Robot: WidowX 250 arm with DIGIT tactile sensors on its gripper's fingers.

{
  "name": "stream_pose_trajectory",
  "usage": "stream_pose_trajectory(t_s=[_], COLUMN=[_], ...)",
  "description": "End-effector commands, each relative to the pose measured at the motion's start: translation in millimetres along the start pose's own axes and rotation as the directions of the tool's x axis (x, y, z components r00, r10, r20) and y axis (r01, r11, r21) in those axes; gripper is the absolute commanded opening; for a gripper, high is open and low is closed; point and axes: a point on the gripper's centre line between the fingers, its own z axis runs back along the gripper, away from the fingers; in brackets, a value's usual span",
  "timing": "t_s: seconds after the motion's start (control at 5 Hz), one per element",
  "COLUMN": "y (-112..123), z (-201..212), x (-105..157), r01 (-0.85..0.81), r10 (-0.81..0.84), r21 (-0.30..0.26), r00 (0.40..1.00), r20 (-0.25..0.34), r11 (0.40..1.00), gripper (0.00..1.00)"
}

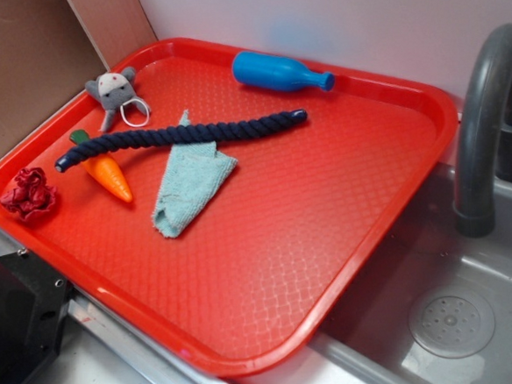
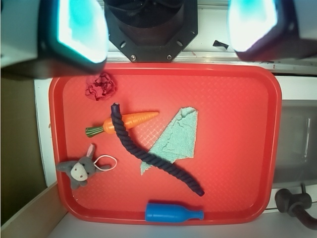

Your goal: Grab the blue rope.

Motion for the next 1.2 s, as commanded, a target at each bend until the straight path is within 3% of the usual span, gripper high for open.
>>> stream_pose_trajectory(t_s=[0.0, 0.2, 0.4, 0.6, 1.0], y=[0, 14, 32, 47, 84], z=[0, -18, -46, -74, -143], x=[0, 20, 37, 46, 58], r01=[0.000, -0.012, -0.030, -0.043, -0.075], r10=[0.000, 0.010, 0.027, 0.040, 0.076], r21=[0.000, 0.022, 0.022, 0.031, 0.093], r00=[1.000, 0.997, 0.994, 0.995, 0.997], r20=[0.000, 0.076, 0.104, 0.092, -0.008], r11=[1.000, 1.000, 0.999, 0.999, 0.993], gripper=[1.00, 1.00, 1.00, 1.00, 1.00])
